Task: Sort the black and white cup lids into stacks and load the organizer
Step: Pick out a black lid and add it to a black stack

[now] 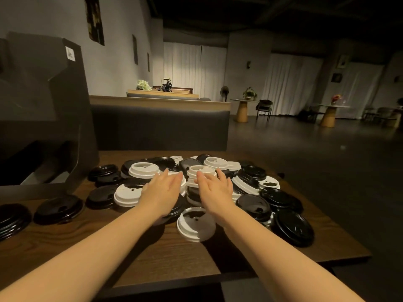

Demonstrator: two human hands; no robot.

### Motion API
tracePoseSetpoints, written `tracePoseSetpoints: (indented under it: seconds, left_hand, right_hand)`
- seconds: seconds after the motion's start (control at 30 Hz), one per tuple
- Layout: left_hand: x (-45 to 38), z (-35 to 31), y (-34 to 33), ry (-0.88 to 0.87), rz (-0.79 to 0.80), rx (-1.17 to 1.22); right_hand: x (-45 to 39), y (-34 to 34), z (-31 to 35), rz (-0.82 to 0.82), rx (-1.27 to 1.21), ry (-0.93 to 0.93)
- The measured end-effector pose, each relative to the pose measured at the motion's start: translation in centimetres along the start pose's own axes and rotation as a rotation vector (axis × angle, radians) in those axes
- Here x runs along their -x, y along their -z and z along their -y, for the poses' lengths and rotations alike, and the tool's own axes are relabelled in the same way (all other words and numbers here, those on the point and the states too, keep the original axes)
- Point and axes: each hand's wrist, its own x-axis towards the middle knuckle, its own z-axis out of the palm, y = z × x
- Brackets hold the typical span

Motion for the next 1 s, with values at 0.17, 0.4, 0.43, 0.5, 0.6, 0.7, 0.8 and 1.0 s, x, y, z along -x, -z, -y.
tracePoseSetpoints:
  seconds: [0.17,0.4,0.43,0.5,0.6,0.7,0.8,1.0]
  left_hand:
    - [0.2,-1.6,-0.1,0.012,0.03,-0.1]
    - [0.4,-2.4,0.3,0.003,0.092,-0.191]
    - [0.5,-2.5,0.4,-0.002,0.093,-0.196]
    - [0.4,-2.8,0.5,-0.011,0.091,-0.186]
    - [0.4,-3.1,0.5,-0.01,0.09,-0.162]
    - [0.3,-3.2,0.3,-0.02,0.088,-0.166]
    - [0.3,-3.5,0.1,-0.04,0.089,-0.175]
    - [0.1,-4.5,-0.9,-0.061,0.105,-0.099]
  right_hand:
    - [0.2,0.6,-1.2,-0.003,0.006,-0.016]
    - [0.3,1.1,-1.5,-0.015,0.014,-0.011]
    - [0.2,1.2,-1.6,-0.019,0.011,-0.012]
    - [0.1,1.6,-1.8,-0.031,0.011,-0.019]
    - [0.1,2.2,-2.1,-0.054,0.032,-0.033]
    - [0.5,2.8,-2.6,-0.063,0.047,-0.053]
    - [0.7,3.6,-3.6,-0.076,0.079,-0.076]
    - [1.1,4.4,-6.3,-0.114,0.144,-0.146]
